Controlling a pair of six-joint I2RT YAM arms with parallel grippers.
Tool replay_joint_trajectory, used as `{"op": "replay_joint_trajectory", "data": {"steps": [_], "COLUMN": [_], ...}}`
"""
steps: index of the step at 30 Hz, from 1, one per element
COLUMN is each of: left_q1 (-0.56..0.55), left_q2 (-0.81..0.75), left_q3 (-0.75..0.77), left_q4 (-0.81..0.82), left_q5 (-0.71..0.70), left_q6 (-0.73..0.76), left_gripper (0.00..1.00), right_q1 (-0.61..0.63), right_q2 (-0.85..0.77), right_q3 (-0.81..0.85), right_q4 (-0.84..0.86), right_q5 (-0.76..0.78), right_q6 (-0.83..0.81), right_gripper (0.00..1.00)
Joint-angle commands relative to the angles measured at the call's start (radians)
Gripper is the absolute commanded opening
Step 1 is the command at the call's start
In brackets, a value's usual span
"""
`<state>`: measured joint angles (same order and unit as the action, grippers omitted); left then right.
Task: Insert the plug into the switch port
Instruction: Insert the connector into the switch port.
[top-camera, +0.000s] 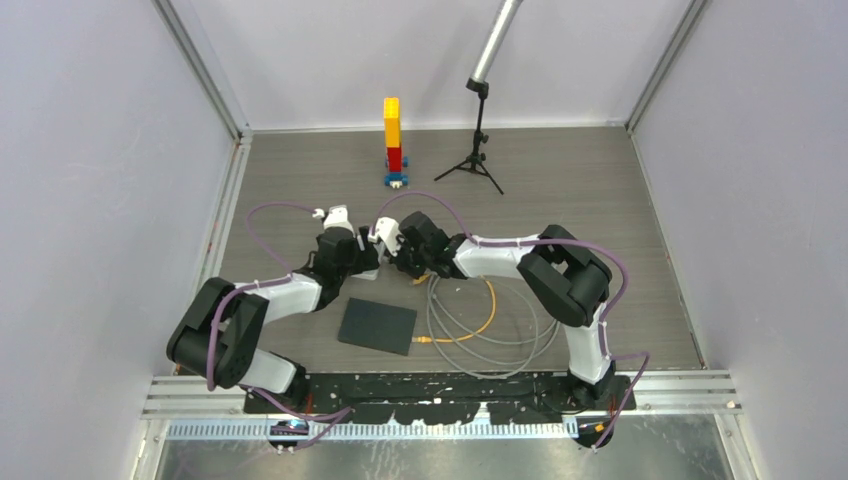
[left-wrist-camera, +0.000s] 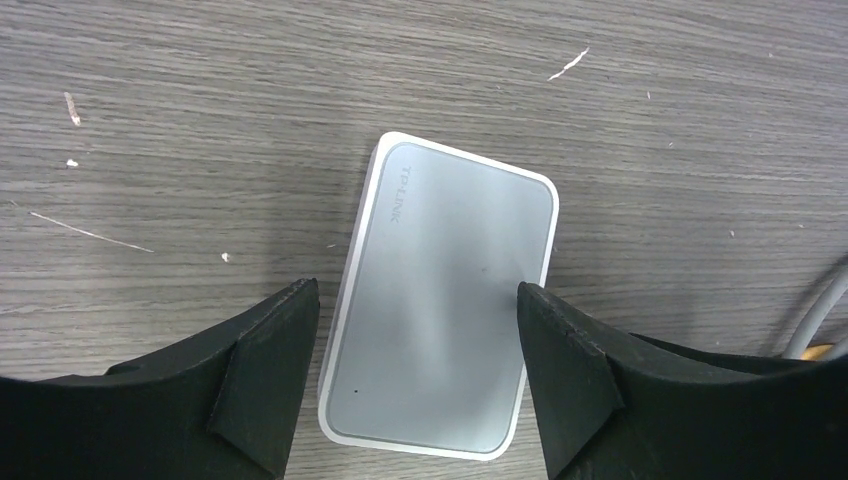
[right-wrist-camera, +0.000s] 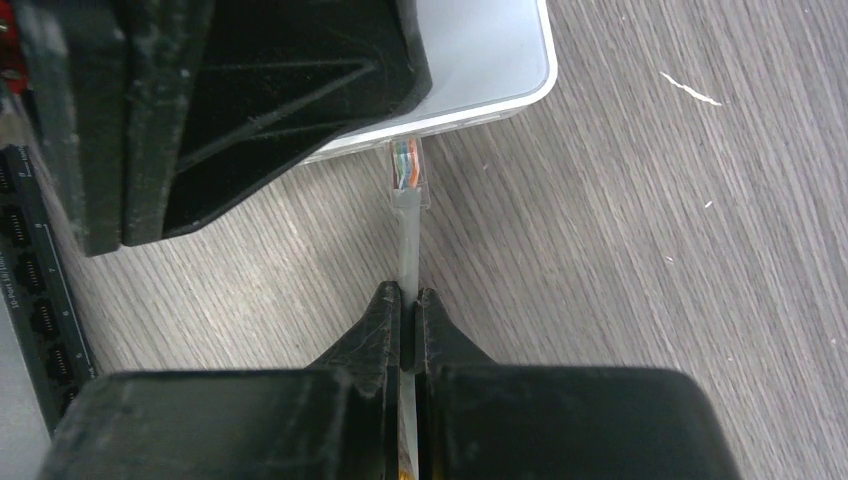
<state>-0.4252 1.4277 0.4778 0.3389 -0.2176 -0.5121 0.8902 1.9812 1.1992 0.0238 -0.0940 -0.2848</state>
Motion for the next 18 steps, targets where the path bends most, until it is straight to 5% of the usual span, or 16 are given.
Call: {"op": "replay_joint_trajectory", "data": {"steps": [1, 18], "left_q1": [0.003, 0.003], "left_q2": [0.009, 0.034], "left_q3": [0.012, 0.015], "left_q4": [0.040, 0.032], "left_q5": [0.006, 0.034], "left_q6": [0.009, -0.020], "left_gripper": [0.74, 0.66], "right_q1": [0.016, 0.023], "right_q2": [-0.005, 0.005], "right_q3": [-0.015, 0.001], "right_q4": [0.085, 0.106], "right_q5": [-0.063, -0.062], "right_q6": [0.006, -0.017], "right_gripper": [0.01, 0.00]}}
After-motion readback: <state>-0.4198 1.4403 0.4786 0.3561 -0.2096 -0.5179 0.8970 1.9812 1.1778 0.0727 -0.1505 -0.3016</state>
